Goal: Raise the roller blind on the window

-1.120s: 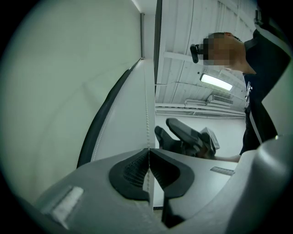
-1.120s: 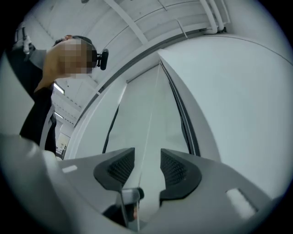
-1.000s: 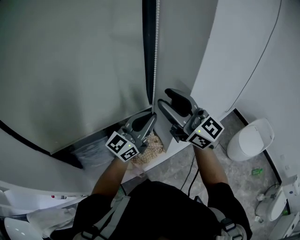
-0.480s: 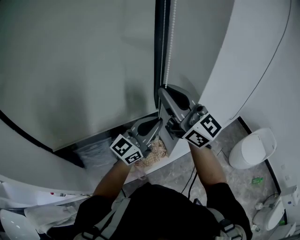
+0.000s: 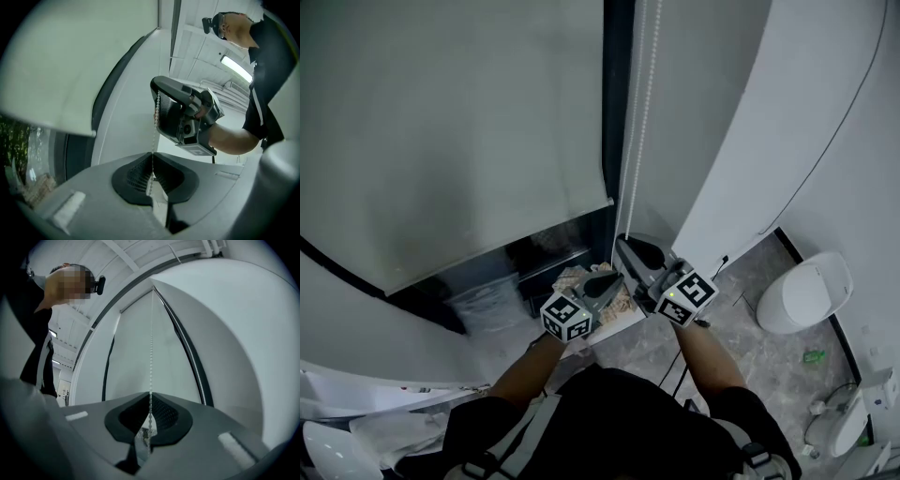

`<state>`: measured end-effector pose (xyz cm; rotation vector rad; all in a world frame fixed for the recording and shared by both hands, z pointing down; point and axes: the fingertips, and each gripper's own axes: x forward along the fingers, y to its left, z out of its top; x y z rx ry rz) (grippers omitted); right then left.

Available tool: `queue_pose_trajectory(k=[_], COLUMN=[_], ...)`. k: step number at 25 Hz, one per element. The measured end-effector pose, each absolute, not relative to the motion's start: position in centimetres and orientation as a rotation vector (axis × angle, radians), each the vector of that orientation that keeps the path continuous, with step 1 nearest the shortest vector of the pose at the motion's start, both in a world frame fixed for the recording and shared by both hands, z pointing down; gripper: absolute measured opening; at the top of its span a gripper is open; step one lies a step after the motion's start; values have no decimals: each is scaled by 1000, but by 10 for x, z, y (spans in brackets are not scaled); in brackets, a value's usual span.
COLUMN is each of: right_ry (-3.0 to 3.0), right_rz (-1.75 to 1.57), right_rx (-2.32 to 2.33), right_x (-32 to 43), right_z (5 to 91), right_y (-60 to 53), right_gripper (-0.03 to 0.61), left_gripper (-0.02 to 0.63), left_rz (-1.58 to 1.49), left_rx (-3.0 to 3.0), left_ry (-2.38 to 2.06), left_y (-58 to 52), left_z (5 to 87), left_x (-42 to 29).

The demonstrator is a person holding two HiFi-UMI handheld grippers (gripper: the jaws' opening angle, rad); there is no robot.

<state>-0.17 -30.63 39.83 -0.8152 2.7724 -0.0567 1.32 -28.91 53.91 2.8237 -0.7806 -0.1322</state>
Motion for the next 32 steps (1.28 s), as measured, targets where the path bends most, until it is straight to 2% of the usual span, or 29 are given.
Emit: queue_pose_trajectory(k=[7,9,12,18,26,32], right_ry=[2800,2798,2784,2784,2774,2780], right_rz=[-45,-43,-56,-67,-81,-71], right_rx=[-822,-831,-835,-827,-838,-847], right_x=[-1,3,8,6,15,8], right_z=[417,416,416,416,414,416], right_y=[-297,-297,-293,-294,-293,-287], right_gripper=[17,17,17,17,17,17], left_gripper=[15,96,117,123,123,123], left_rz=[-45,-43,-148,-381,-673,-686], left_rx=[2861,2878,2845,2880,3062,3098], left_ry=[-712,-704,-731,-715,-469,-335], left_y=[-271,-266,-267,-289,-313,-303], left_z=[554,548,528,437,276,248], left_x=[19,14,-9,-42,-5,7])
